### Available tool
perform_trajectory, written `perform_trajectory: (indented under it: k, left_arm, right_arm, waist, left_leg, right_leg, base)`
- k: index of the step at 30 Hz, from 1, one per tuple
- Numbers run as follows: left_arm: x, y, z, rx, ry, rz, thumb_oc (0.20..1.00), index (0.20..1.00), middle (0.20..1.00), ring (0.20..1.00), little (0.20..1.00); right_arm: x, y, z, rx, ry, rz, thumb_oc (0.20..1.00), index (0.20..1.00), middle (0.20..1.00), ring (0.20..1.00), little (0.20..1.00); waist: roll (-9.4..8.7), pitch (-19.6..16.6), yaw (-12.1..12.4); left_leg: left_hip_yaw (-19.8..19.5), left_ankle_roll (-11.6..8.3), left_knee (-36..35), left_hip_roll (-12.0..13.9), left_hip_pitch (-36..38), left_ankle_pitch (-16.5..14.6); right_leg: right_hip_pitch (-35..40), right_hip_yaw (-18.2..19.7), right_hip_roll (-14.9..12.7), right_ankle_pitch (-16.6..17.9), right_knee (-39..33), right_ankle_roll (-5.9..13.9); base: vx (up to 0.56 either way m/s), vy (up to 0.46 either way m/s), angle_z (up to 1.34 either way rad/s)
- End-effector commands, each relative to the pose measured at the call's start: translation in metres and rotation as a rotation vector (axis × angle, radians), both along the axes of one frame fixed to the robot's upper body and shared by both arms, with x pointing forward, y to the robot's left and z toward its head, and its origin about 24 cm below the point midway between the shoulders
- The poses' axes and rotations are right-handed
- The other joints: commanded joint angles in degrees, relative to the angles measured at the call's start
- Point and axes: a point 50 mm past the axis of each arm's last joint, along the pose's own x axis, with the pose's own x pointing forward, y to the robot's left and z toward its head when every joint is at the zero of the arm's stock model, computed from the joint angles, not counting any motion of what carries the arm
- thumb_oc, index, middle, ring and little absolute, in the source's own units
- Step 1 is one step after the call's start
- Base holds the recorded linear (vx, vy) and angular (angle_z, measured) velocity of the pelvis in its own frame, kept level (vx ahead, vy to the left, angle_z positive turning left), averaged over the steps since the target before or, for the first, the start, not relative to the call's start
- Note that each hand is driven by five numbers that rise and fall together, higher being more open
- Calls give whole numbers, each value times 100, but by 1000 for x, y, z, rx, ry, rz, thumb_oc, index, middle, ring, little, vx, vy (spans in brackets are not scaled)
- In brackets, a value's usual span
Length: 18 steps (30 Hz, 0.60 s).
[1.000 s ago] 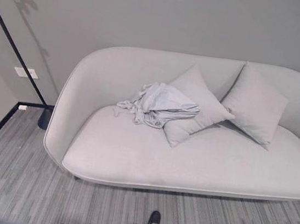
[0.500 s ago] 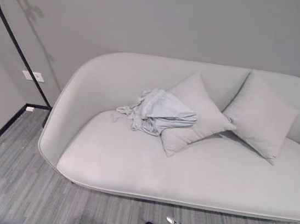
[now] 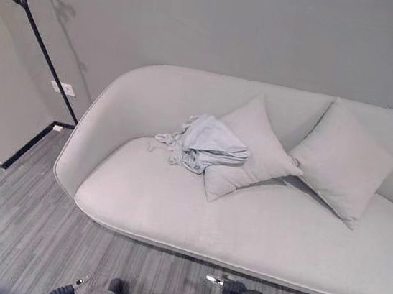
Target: Hang the clothes on the sofa on the clothes rack.
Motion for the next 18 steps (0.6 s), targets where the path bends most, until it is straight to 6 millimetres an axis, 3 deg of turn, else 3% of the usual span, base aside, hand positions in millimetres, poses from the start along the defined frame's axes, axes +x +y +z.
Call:
perform_trajectory:
  k: [1,9,11,12,14,15,18]
  left_arm:
    - [12,-7,1,-14,-43,74,1000,1000,1000,1000,1000]
    - [6,-14,-2,-30,-20,104,1000,1000,1000,1000,1000]
    - [0,-14,-3,-34,-4,114,1000,1000,1000,1000,1000]
    - [-2,-13,-3,-31,6,108,1000,1000,1000,1000,1000]
    - [-1,-10,-2,-24,3,104,1000,1000,1000,1000,1000]
    - [0,-6,-1,-6,4,62,1000,1000,1000,1000,1000]
    - [7,-2,0,27,5,-64,1000,1000,1000,1000,1000]
  right_arm:
    - [5,6,2,-13,-57,48,1000,1000,1000,1000,1000]
    - [-1,0,0,-35,-32,1,1000,1000,1000,1000,1000]
    - [-4,3,-2,-33,-22,16,1000,1000,1000,1000,1000]
    - [-10,6,-4,-25,-5,21,1000,1000,1000,1000,1000]
    - [-12,8,-5,-20,4,20,1000,1000,1000,1000,1000]
    - [-16,11,-7,-4,21,17,1000,1000,1000,1000,1000]
    - [-12,16,-6,0,13,46,1000,1000,1000,1000,1000]
  waist:
    - [-161,-85,-108]
    - [-36,-99,4]
    - [-35,-206,38]
    - [-70,-272,56]
    - [-127,-304,77]
    - [-230,-394,95]
    - [-356,-531,104]
  left_leg:
    - [-46,425,99,-627,-712,788]
    - [-119,290,73,-546,-1084,950]
    - [-133,340,73,-518,-972,911]
    - [-89,350,73,-494,-848,1052]
    - [-17,383,148,-507,-807,1036]
    - [151,511,417,-573,-835,890]
    - [327,656,653,-726,-951,675]
  right_leg:
    - [1195,391,-339,179,-1164,708]
    - [1603,776,-250,-79,-1127,689]
    - [1753,874,-254,-170,-1174,742]
    - [1908,936,-355,-281,-1158,777]
    - [1949,960,-433,-304,-1143,814]
    - [1927,955,-630,-329,-1024,907]
    - [1774,981,-862,-246,-881,1036]
  base:
    - [227,41,-50]
    - [185,56,-39]
    - [381,137,-29]
    - [568,225,-35]
    - [331,150,-40]
    - [296,152,-24]
    - [315,182,-44]
